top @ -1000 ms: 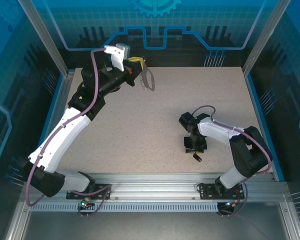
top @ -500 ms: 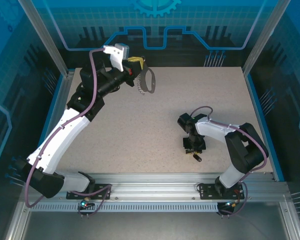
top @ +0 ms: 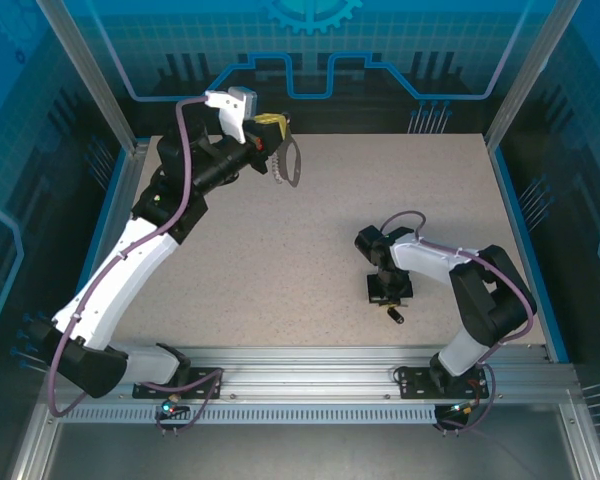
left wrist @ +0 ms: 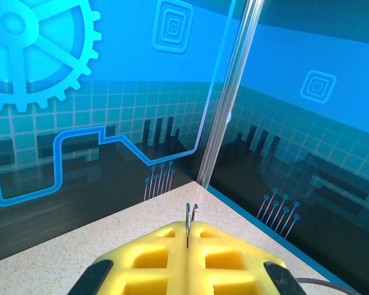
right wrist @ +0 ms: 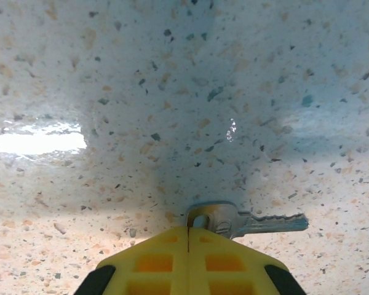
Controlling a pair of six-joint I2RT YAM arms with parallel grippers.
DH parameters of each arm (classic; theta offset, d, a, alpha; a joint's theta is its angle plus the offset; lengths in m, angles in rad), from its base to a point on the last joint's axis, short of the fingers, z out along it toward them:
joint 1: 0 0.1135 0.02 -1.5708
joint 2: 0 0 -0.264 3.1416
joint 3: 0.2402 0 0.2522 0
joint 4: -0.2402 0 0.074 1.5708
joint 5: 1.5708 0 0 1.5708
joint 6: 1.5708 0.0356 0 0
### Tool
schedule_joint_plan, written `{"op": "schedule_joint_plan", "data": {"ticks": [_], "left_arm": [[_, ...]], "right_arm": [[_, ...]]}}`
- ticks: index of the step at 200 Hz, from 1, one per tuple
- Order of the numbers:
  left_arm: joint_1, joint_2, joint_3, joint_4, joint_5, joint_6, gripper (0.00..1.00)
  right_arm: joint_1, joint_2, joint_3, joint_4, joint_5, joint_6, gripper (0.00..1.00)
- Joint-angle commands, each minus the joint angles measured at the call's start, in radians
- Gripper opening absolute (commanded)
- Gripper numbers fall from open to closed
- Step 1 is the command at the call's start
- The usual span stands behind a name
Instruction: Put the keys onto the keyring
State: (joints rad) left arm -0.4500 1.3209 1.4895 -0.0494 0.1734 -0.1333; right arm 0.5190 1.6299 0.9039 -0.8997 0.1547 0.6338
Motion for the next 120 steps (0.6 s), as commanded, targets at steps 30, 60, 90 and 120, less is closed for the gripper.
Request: {"op": "schedule_joint_plan", "data": {"ticks": [30,60,90,120], "left_arm": [[-0.014,-0.032,0.006,0.008,0.025,-0.025,0.00],[-0.017,-0.033,-0.004,0.010,0.024,-0.025,0.00],[-0.018,-0.037,-0.007,0.009,0.024,-0.024,0.00],[-0.019,-0.038,-0.008,0.009,0.024,-0.024,0.00]], "right_arm": [[0.023,-0.056,0.082,0.020,-0.084,-0.036,0.00],[0.022,-0.089,0.120,0.067,-0.153,-0.040,0.00],[0.016,-0.123,0.131,0.127,-0.215,-0.059,0.00],[-0.030,-0.246,0.086,0.311,-0.383,-0.107,0.00]]}}
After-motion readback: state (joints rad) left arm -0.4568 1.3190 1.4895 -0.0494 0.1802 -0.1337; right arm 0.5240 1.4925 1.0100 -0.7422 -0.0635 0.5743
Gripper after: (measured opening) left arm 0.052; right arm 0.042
